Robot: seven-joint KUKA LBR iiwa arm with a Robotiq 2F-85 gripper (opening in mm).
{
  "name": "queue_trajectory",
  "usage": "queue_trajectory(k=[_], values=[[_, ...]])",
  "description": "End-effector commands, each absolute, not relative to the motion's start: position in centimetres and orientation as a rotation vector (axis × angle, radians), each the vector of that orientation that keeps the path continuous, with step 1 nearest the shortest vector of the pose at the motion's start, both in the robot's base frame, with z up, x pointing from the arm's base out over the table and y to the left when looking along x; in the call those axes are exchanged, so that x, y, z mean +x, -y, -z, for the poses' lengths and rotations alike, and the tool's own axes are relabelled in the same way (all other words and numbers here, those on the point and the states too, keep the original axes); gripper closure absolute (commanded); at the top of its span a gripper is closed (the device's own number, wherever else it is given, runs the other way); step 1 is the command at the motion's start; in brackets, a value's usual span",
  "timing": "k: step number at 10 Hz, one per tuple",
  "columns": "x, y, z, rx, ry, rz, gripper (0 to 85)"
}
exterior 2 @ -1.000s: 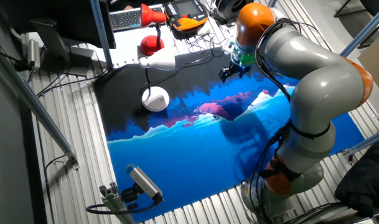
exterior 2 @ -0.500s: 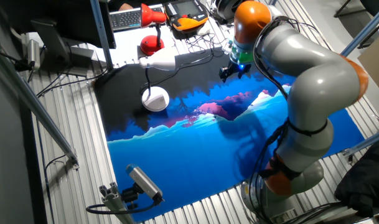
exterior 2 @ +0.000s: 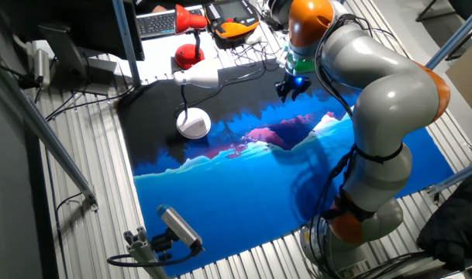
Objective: Turn off the desk lamp by pressing the button
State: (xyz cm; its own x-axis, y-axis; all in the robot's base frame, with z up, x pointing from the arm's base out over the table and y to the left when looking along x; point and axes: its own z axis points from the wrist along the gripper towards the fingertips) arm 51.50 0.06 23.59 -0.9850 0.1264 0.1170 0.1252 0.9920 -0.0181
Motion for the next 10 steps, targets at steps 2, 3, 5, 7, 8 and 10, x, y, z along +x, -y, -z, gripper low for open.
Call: queue_trajectory(k=[2, 3, 5, 7, 8, 10], values=[[51.50, -0.07, -23.59, -0.192, 3.017, -0.016, 85.0], [51.50, -0.07, -23.59, -0.192, 3.017, -0.016, 85.0], [51.50, -0.05, -23.60, -0.220, 3.019, -0.015, 85.0], [51.49, -0.04, -23.59, -0.223, 3.022, -0.015, 85.0], [51.49, -0.04, -23.59, -0.225, 3.022, -0.015, 85.0], [51.49, -0.04, -23.59, -0.216, 3.021, -0.015, 85.0]])
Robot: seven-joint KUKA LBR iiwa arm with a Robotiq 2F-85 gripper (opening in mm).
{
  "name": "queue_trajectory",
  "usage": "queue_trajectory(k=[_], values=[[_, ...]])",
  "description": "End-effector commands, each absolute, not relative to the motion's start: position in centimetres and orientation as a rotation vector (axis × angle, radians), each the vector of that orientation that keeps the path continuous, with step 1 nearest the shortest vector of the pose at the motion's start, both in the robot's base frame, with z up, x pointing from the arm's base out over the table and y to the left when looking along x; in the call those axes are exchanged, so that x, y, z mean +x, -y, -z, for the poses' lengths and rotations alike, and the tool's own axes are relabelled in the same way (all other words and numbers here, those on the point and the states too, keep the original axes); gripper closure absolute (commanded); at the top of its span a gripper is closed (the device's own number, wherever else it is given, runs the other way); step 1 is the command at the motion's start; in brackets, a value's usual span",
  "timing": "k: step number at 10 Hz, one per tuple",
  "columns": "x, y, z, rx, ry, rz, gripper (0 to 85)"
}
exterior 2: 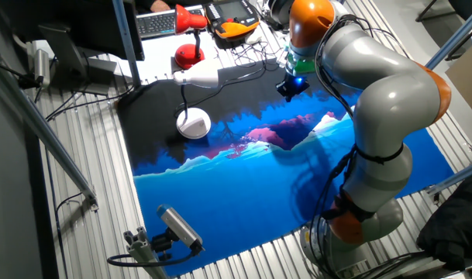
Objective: Turn off the desk lamp by pressing the button
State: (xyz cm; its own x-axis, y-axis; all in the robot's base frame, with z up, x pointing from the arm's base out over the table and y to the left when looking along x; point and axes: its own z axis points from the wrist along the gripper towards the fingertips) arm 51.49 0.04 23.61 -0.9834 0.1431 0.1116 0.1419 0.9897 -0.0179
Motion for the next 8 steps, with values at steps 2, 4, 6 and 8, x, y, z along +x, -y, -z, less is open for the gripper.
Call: queue_trajectory(k=[2, 4, 6, 8], values=[[51.49, -0.04, -23.59, -0.220, 3.020, -0.015, 85.0], [51.49, -0.04, -23.59, -0.220, 3.020, -0.015, 85.0], [51.49, -0.03, -23.59, -0.234, 3.020, -0.014, 85.0], [51.49, -0.03, -23.59, -0.225, 3.019, -0.014, 85.0]])
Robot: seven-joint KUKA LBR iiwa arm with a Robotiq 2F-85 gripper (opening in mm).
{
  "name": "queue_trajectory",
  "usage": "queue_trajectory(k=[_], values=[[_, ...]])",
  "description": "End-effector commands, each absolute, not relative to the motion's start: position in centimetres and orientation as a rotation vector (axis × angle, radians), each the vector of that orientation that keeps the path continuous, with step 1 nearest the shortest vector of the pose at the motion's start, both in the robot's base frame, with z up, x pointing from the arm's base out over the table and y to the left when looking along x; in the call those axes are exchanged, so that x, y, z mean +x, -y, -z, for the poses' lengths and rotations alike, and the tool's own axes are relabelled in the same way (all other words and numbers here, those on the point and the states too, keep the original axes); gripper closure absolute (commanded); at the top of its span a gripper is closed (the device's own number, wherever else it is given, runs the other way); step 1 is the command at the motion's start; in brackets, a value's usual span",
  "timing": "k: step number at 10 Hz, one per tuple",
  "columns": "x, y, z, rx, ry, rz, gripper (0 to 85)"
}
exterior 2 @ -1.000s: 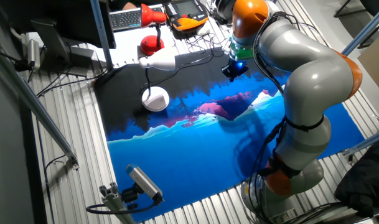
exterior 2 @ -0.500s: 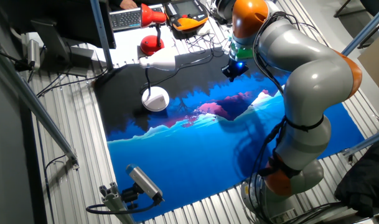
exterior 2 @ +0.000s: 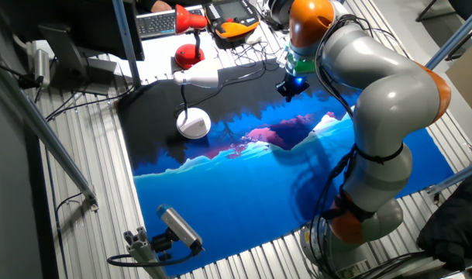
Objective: Turn off the desk lamp by pressing the button
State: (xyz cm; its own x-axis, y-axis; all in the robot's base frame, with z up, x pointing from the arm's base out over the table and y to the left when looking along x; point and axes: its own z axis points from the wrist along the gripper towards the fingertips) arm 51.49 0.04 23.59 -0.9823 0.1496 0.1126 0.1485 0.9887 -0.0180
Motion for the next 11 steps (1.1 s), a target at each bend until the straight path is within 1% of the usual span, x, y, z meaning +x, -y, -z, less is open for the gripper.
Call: queue_trajectory(k=[1, 5, 6, 7, 8, 9, 11], values=[[51.49, -0.03, -23.59, -0.244, 3.021, -0.014, 85.0], [51.49, -0.03, -23.59, -0.277, 3.023, -0.010, 85.0], [51.49, -0.03, -23.59, -0.288, 3.038, -0.057, 85.0], [51.49, -0.03, -23.59, -0.316, 3.045, -0.024, 85.0], [51.49, -0.03, -23.59, -0.362, 3.038, 0.074, 85.0], [51.49, -0.03, -23.59, -0.389, 3.025, 0.073, 85.0], [51.49, -0.03, -23.59, -0.422, 3.018, 0.133, 85.0]])
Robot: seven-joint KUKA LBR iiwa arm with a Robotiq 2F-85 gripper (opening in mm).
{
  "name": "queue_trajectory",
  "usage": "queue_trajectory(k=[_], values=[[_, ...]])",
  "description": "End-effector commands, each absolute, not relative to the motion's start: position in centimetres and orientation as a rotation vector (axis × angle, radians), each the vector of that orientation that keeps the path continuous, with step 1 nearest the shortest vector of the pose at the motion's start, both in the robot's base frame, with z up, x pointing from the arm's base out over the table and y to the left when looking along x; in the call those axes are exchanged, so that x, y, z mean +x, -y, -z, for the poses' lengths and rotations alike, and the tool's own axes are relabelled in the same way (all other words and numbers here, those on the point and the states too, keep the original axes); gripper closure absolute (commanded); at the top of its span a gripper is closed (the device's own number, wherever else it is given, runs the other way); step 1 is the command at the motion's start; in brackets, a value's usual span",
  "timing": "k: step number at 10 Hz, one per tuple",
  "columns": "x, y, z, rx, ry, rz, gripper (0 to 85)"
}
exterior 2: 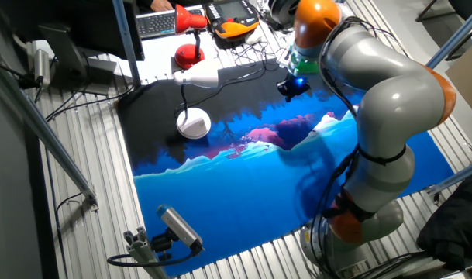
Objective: Turn off the desk lamp by pressing the button
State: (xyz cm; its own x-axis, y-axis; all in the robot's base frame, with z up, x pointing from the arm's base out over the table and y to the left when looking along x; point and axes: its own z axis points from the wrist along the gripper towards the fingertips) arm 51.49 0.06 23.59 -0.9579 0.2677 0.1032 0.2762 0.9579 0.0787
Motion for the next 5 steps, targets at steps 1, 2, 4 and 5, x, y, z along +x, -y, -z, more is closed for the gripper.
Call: queue_trajectory(k=[1, 2, 4, 5], values=[[51.49, -0.03, -23.59, -0.410, 3.015, 0.173, 85.0], [51.49, -0.03, -23.59, -0.403, 3.010, 0.220, 85.0], [51.49, -0.03, -23.59, -0.401, 3.006, 0.236, 85.0], [51.49, -0.03, -23.59, -0.379, 3.021, 0.157, 85.0]])
